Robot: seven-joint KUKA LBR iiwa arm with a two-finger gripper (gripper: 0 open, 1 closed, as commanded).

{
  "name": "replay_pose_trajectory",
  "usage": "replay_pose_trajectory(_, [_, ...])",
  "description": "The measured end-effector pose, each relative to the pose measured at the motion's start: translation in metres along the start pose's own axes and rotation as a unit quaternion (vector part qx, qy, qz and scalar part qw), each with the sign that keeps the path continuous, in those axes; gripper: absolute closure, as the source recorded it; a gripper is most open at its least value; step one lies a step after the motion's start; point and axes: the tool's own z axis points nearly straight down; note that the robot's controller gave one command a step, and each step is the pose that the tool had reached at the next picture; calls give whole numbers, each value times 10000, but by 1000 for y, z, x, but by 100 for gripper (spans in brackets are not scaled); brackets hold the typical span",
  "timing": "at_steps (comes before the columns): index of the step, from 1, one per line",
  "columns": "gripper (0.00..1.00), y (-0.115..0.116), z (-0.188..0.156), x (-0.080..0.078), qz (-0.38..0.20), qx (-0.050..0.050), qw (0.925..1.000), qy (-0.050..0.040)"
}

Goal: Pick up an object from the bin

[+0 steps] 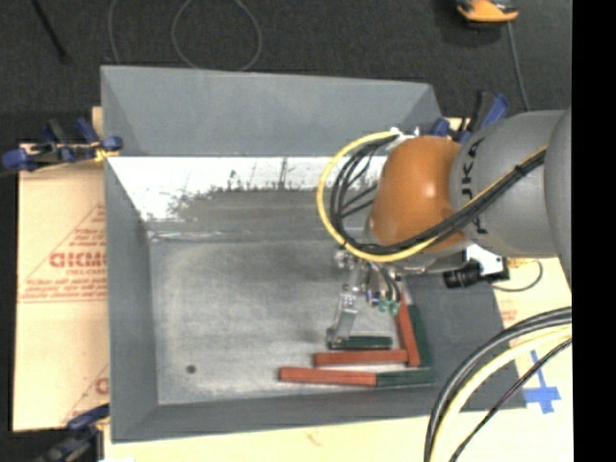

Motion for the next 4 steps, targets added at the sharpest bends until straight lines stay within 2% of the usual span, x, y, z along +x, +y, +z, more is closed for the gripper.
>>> replay_pose_trajectory(1, [0,-71,42,54,-443,-14,9990,3])
replay_pose_trajectory(2, [100,-67,39,52,-451,-24,9990,2])
replay_pose_trajectory(3, [100,-63,-1,-17,-1826,-17,9832,-56])
replay_pose_trajectory(4, [100,-32,-110,-44,-1810,-19,9834,-79])
